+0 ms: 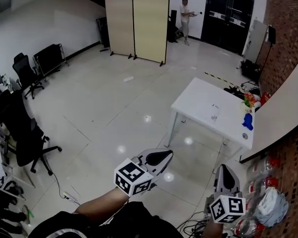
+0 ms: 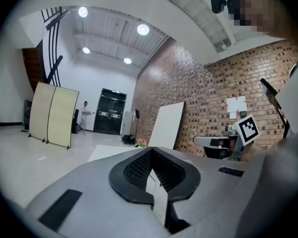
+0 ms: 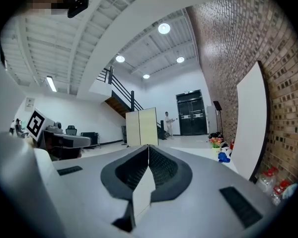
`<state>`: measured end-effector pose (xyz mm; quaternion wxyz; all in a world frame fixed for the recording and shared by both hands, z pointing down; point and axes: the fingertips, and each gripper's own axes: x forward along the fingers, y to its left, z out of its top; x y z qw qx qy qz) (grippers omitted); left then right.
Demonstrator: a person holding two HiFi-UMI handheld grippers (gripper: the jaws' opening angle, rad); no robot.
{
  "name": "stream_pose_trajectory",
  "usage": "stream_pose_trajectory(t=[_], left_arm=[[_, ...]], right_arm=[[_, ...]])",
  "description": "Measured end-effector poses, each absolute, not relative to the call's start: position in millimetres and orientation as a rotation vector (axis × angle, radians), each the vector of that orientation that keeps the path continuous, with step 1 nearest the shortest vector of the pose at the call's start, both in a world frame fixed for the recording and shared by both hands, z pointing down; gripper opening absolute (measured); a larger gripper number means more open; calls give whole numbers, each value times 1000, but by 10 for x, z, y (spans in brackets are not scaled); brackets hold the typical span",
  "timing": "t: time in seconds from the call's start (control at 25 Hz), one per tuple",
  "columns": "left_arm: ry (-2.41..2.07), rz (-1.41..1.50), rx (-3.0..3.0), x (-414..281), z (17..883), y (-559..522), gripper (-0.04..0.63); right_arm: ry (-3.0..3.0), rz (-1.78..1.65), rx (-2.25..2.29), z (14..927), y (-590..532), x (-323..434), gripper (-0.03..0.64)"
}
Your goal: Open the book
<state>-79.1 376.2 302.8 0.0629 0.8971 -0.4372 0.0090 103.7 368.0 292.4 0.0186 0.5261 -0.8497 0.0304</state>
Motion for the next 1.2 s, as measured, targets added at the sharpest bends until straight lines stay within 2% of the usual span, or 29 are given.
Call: stream_pose_trajectory(t=[0.36, 0.84, 1.2], left_arm=[[-1234, 48, 2745, -760, 3111, 2545, -2], [-1083, 31, 2782, -1170, 3162, 879, -2], [-1070, 46, 2761, -1112, 3310, -332, -2]], right_arm=[[-2596, 120, 1704, 3008, 2527, 1050, -3], [-2532, 120, 1810, 2967, 1076, 546, -2], [-2463, 160, 1790, 3153, -164, 565, -2]])
